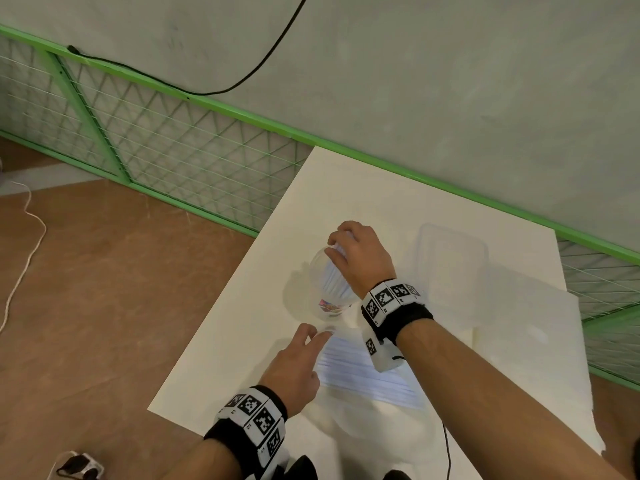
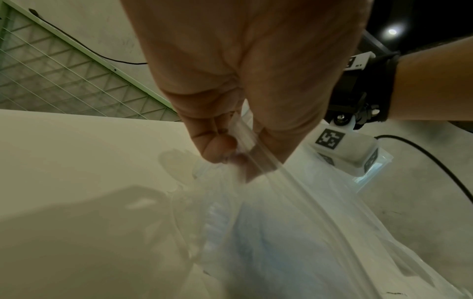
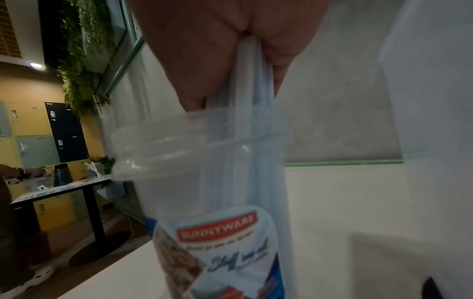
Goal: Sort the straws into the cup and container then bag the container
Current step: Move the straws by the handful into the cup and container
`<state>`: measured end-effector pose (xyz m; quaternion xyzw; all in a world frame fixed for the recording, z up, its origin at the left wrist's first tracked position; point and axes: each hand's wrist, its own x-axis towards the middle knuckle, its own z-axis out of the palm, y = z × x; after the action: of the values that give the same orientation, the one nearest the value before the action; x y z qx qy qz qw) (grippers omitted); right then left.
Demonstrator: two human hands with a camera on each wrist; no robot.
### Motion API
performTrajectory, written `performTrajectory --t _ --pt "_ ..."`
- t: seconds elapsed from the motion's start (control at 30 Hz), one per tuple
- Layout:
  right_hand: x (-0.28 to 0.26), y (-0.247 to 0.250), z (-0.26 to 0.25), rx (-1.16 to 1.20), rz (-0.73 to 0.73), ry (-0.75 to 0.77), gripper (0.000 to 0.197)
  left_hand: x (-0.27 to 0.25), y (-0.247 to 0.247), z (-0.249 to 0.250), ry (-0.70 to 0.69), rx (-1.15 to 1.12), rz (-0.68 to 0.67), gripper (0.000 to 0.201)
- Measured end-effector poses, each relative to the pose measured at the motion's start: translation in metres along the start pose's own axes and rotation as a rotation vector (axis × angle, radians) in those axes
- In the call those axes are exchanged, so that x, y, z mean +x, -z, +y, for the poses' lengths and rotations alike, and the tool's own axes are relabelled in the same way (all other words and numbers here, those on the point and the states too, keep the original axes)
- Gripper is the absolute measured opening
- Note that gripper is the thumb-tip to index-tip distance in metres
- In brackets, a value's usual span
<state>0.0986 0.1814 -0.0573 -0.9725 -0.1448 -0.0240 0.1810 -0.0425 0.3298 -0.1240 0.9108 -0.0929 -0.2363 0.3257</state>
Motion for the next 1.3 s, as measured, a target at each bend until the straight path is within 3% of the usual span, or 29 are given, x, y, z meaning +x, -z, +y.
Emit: performTrajectory --t 0.23,0.37,0.43,0.53,0.6,0.73,0.83,0.9,1.1,1.3 --pt "0.009 0.009 0.0 -0.004 0.041 0.009 0.024 -0.002 0.003 0.003 0.009 -0.014 0.016 0.075" --pt "0.008 0.005 0.005 -0.136 -0.079 0.074 0.04 -0.003 0.001 0.008 -0.03 -0.006 0.045 0.076" --pt "0.004 0.006 0.005 -0.15 -0.022 0.09 0.048 -0.002 0.0 0.009 -0.059 -0.018 0.043 0.078" --pt "-0.015 0.023 -0.006 -0.049 0.2 0.162 0.039 -0.002 -0.001 0.008 -0.066 -0.048 0.021 0.081" --pt "-0.04 0.031 -0.014 0.09 0.267 0.238 0.036 -0.001 -0.002 0.009 -0.074 -0.066 0.014 0.083" --pt "-0.118 0.014 -0.023 0.133 0.068 0.334 0.033 0.002 -0.005 0.012 -0.07 -0.058 0.016 0.085" --pt "-0.16 -0.016 -0.009 0.03 -0.304 0.141 0.036 0.002 -0.01 0.01 -0.152 -0.122 0.026 0.089" --pt "-0.182 -0.044 0.009 -0.09 -0.441 0.021 0.037 0.001 -0.014 0.011 -0.181 -0.124 0.024 0.091" --pt "-0.209 -0.088 0.028 -0.212 -0.447 -0.119 0.051 -0.007 -0.025 0.016 -0.261 -0.131 0.046 0.095" --pt "-0.212 -0.104 0.028 -0.232 -0.368 -0.166 0.044 -0.014 -0.027 0.013 -0.241 -0.114 0.079 0.093"
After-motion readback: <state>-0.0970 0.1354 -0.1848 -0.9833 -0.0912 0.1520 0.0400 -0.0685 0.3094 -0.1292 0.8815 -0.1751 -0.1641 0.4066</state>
